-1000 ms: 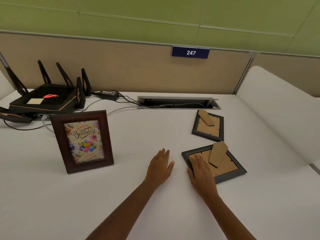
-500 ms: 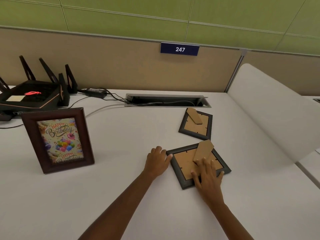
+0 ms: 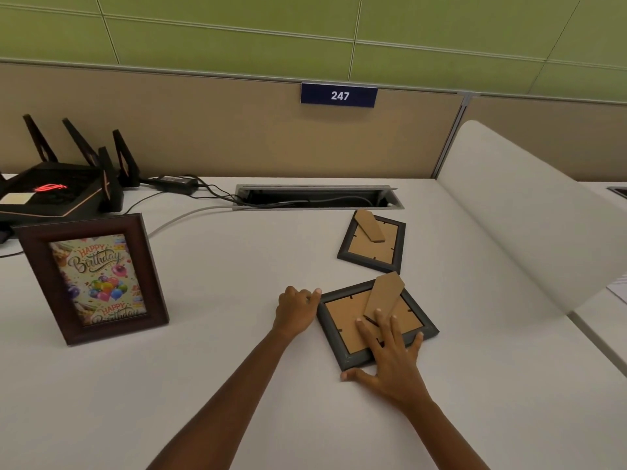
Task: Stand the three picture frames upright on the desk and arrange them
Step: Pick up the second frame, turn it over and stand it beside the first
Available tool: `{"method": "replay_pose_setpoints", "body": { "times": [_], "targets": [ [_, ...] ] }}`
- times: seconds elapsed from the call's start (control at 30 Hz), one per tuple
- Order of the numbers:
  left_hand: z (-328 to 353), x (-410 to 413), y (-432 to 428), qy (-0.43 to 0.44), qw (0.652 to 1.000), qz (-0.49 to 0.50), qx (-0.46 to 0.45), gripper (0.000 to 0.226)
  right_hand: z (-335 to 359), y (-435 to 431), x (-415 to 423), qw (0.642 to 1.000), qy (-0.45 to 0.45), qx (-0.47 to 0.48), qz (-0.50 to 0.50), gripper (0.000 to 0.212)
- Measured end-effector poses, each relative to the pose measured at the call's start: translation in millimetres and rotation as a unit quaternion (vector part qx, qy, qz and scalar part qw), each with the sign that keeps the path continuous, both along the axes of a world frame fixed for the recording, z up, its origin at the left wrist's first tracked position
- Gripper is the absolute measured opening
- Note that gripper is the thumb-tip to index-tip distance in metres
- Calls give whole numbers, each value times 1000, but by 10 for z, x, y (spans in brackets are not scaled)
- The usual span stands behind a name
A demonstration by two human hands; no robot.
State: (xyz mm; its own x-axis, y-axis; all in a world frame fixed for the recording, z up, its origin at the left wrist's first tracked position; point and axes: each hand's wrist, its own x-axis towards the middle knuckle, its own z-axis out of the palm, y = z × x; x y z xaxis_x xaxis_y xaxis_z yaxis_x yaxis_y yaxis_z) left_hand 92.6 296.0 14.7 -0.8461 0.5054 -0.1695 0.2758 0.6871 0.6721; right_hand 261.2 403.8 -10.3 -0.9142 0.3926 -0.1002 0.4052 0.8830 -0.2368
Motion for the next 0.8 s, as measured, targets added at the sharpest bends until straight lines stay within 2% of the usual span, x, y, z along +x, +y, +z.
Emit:
{"method": "replay_pose_setpoints", "body": {
  "times": [0.17,0.33,0.47,0.6,0.7,0.8],
  "targets": [
    [71,18,-3,-96,992,30,71,50,-11,-5,44,999,37,0,2,113],
    [205,65,43,-265,937,83,213,19,86,-18,54,994,110,-21,-7,107],
    [326,102,80,-290,915,94,265,30,200,-2,80,987,155,-44,6,95],
    [537,106,100,-289,903,90,304,32,302,91,84,973,221,-61,8,71],
    [712,119,131,-258,907,93,320,28,335,166,-3,953,286,-79,-55,53],
    [888,139,156,-241,900,107,347,17,428,202,-103,916,364,-119,-119,30]
  ]
}}
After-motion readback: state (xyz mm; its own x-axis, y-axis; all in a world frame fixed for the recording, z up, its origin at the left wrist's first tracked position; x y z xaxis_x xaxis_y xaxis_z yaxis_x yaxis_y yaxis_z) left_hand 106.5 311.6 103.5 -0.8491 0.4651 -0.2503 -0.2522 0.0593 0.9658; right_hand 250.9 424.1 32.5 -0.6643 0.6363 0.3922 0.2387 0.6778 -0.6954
